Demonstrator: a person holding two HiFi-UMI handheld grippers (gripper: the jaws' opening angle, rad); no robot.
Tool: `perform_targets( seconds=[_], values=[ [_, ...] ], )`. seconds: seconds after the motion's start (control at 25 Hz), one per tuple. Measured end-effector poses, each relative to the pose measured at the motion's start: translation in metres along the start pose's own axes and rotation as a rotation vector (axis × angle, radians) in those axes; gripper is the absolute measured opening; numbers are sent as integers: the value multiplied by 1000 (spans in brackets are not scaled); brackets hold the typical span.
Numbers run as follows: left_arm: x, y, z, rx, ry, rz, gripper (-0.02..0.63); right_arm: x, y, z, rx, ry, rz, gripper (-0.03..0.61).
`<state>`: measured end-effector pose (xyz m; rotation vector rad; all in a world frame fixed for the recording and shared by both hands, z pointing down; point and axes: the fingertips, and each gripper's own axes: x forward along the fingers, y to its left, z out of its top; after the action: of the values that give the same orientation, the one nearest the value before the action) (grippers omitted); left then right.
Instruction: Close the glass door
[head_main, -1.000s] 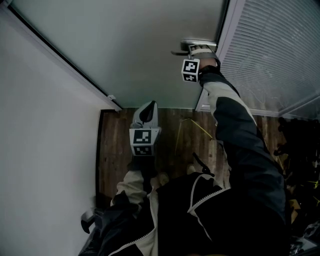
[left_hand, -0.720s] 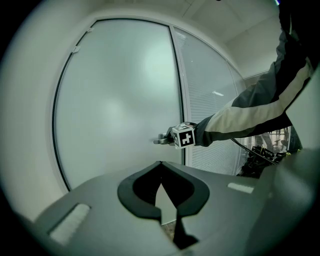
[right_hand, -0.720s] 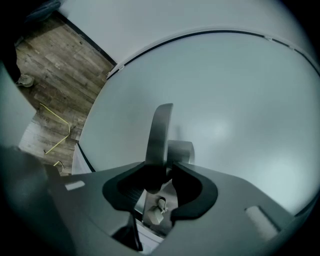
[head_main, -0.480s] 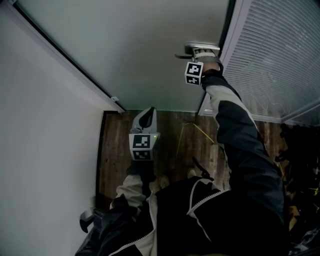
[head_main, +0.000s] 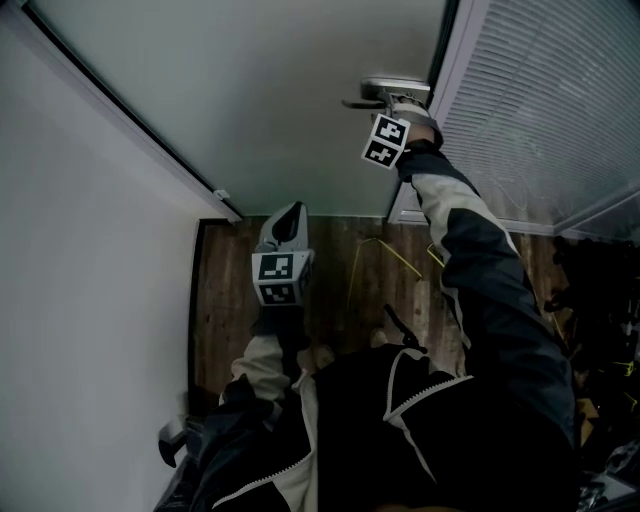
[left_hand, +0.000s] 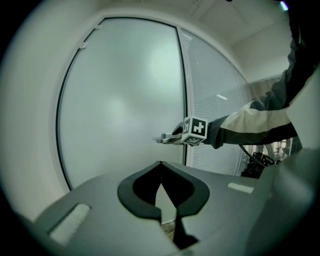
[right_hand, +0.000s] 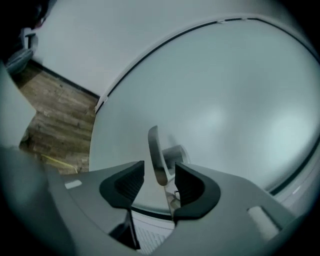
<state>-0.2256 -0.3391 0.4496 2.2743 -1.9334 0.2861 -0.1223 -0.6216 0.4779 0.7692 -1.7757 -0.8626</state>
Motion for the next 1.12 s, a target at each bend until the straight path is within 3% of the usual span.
perform_targets(
  seconds=[0.08,0.24,0.4,0.8,1.12],
  values=[
    [8,-3,6,-32,-21,-13,3,-36,5,9,153,-81,8,148],
    [18,-16,27,-59,-72,-56,3,-120,41,29,596,-247,108,34],
    [26,-34,39,-98,-104,-130,3,-183,73,34,833,-316,115,5],
    [26,-91,30,-76,-100,-267,3,-249,105,-9,1096,-294,27,3],
    [25,-105,32,-58,-94,-289,3,-259,96,-26,1143,-291,-23,2]
  ],
)
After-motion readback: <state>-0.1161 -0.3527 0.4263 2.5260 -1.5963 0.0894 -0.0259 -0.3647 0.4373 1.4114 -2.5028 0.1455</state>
